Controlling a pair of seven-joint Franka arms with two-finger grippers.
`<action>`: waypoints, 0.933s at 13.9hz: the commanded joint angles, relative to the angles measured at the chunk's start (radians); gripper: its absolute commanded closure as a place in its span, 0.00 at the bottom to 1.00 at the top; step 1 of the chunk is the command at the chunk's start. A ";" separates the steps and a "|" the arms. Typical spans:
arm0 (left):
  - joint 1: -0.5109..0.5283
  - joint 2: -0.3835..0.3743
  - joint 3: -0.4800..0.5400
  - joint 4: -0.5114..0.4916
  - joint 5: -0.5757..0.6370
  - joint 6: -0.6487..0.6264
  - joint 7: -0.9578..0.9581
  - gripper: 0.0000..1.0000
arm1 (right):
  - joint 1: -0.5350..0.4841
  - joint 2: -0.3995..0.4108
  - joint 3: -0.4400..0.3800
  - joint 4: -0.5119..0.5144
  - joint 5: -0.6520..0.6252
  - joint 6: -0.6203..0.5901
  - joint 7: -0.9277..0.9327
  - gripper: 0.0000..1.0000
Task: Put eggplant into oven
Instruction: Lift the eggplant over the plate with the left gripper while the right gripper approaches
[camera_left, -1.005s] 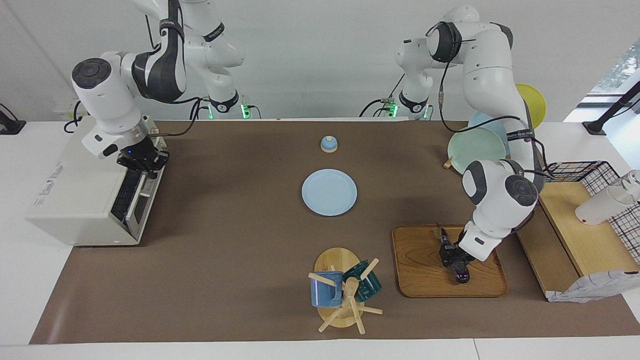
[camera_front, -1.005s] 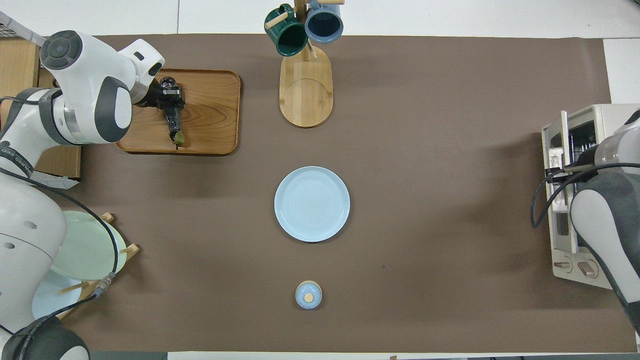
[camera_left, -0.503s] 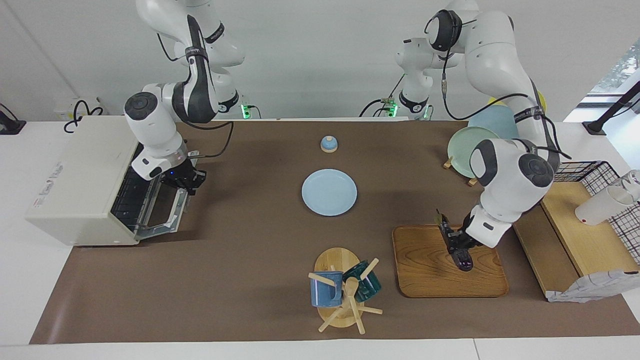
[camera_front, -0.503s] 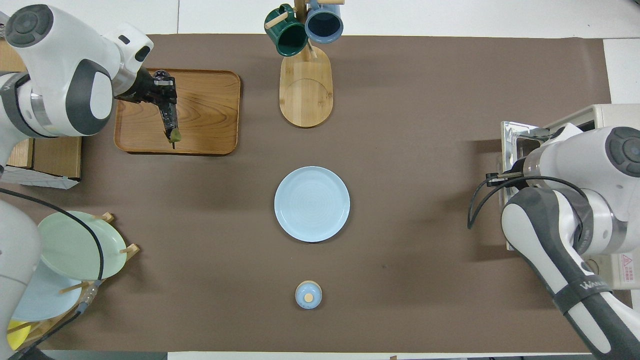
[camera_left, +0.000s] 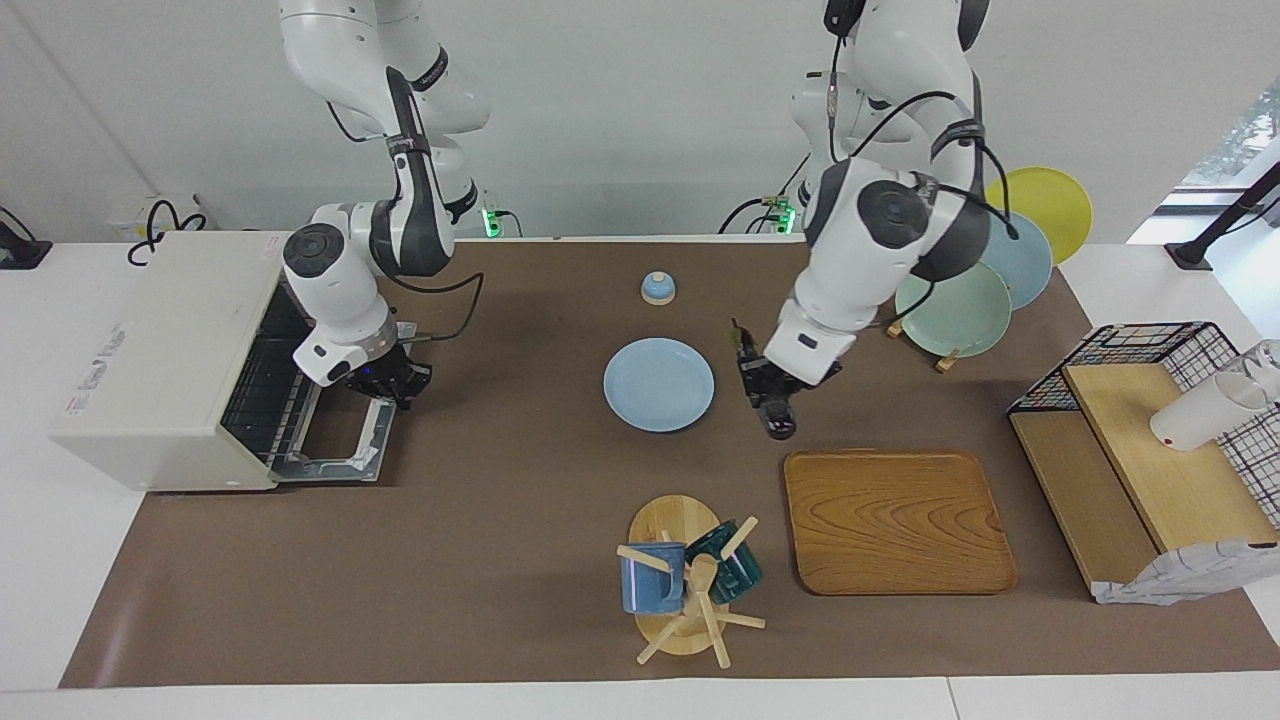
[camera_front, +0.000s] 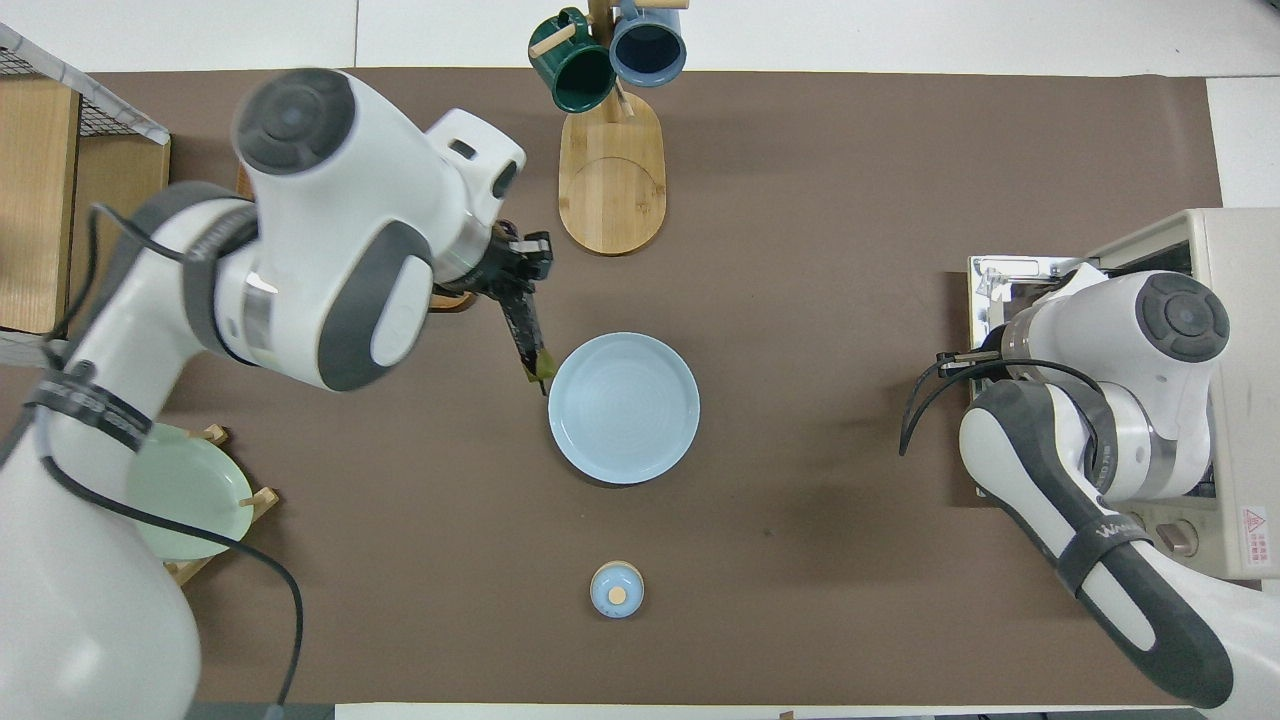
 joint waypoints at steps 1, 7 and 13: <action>-0.141 -0.082 0.024 -0.288 -0.019 0.270 -0.070 1.00 | 0.008 0.008 -0.043 0.016 0.002 0.008 -0.009 1.00; -0.215 -0.018 0.027 -0.345 -0.019 0.371 -0.087 1.00 | 0.209 0.014 -0.043 0.132 0.004 -0.064 0.269 1.00; -0.012 -0.123 0.049 -0.248 -0.006 0.143 0.103 0.00 | 0.342 0.040 -0.027 0.304 0.007 -0.255 0.333 0.72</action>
